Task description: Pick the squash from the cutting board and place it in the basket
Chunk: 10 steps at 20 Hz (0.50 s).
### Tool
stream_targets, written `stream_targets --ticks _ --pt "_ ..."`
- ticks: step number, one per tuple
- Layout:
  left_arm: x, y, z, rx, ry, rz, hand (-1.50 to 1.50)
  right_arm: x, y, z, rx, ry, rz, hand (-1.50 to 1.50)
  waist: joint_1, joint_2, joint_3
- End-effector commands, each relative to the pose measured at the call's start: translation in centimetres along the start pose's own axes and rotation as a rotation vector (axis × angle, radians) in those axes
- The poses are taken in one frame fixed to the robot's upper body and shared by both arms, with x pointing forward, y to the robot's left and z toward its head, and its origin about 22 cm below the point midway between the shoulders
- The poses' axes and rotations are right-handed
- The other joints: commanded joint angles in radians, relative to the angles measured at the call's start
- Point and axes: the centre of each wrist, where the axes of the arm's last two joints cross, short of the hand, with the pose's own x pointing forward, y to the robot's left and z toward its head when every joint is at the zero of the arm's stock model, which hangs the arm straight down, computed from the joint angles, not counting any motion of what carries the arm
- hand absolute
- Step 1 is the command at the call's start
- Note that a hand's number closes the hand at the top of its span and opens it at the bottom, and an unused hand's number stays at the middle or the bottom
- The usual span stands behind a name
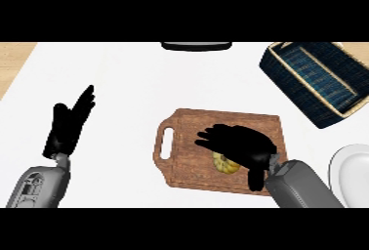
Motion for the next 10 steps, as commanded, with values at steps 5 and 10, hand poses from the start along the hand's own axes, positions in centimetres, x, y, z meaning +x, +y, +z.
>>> stream_targets --ticks 5,10 --pt "0.6 0.3 1.0 0.007 -0.01 -0.019 0.0 0.4 -1.0 -1.3 -0.001 0.006 -0.003 -1.5 0.002 -0.001 0.0" --pt "2.2 1.3 0.5 0.011 0.001 -0.012 0.0 -0.9 0.4 -0.4 0.046 0.008 0.041 1.5 0.001 -0.001 0.0"
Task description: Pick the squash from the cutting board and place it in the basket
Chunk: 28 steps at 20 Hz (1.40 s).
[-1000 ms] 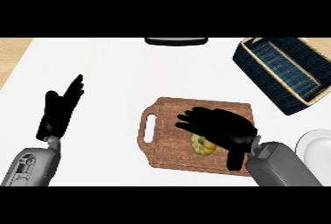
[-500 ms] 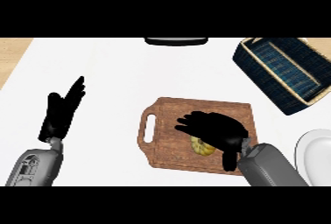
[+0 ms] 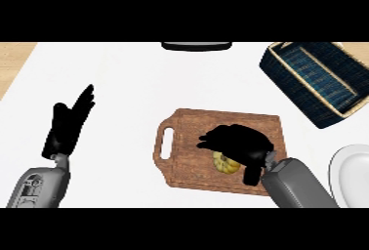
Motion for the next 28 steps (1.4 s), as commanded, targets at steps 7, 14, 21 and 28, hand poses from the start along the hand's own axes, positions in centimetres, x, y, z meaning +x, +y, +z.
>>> stream_targets --ticks 7,14,21,28 --pt "0.0 0.6 -2.0 -0.002 -0.006 0.002 0.0 0.3 1.7 -0.6 -0.053 -0.076 0.191 1.5 -0.005 0.001 0.0" --pt "1.4 0.3 -0.8 0.024 0.009 0.014 0.0 -1.5 -0.9 -1.0 -0.13 0.406 0.033 1.5 -0.014 -0.003 0.0" --pt "0.6 -0.6 0.2 -0.017 0.008 0.009 0.0 0.9 -2.6 -0.9 -0.221 0.401 0.133 1.5 -0.002 -0.001 0.0" --pt "-0.7 0.7 1.0 -0.001 0.014 0.003 0.0 2.2 -6.6 2.8 -0.443 0.287 -0.196 1.5 -0.006 -0.006 0.0"
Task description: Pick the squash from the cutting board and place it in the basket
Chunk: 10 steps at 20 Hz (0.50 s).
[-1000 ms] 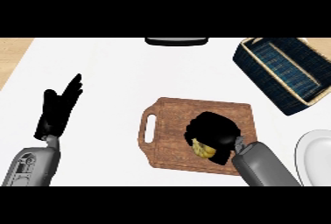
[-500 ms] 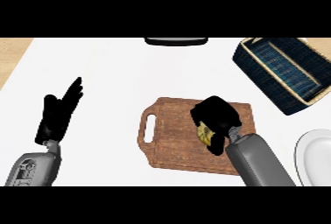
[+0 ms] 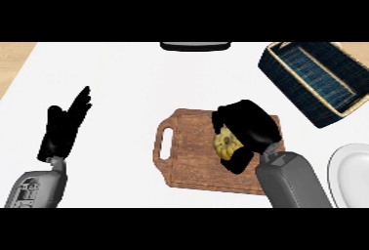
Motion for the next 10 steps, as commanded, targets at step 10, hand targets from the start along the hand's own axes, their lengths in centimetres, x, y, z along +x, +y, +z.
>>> stream_targets --ticks 10 --pt "-0.4 -0.2 -0.1 0.0 0.011 0.008 0.0 2.1 -13.3 6.7 -0.351 -0.102 -0.487 1.5 -0.002 -0.007 -0.002"
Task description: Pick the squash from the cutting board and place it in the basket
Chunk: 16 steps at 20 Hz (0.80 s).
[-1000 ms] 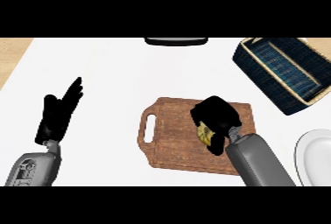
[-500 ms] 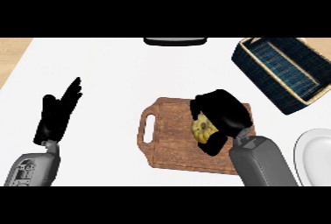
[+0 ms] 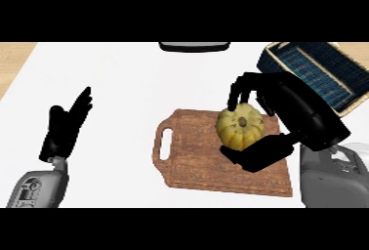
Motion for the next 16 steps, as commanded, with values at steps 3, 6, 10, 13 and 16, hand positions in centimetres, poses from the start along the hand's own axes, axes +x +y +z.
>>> stream_targets --ticks 3,6,10,13,16 --pt "0.3 0.0 -0.5 0.001 0.008 -0.003 0.0 5.6 -7.3 0.9 -0.155 -0.013 -0.079 1.5 -0.002 0.0 -0.001" --pt "1.1 -0.8 -0.4 -0.012 0.01 0.005 0.0 7.9 -9.8 0.6 -0.189 0.019 -0.127 1.5 -0.001 -0.002 -0.001" --pt "1.9 -1.2 0.2 -0.002 -0.009 -0.018 0.0 9.5 -14.6 -0.3 -0.237 0.043 -0.145 1.5 0.009 0.001 0.0" --pt "1.6 -1.1 -1.3 -0.011 -0.001 -0.001 0.0 11.0 -18.0 -0.9 -0.282 0.083 -0.136 1.5 0.002 0.004 0.0" --pt "0.9 -0.3 -1.2 0.004 -0.016 0.0 0.0 10.2 -19.6 -1.9 -0.313 0.145 -0.047 1.5 0.009 0.009 -0.001"
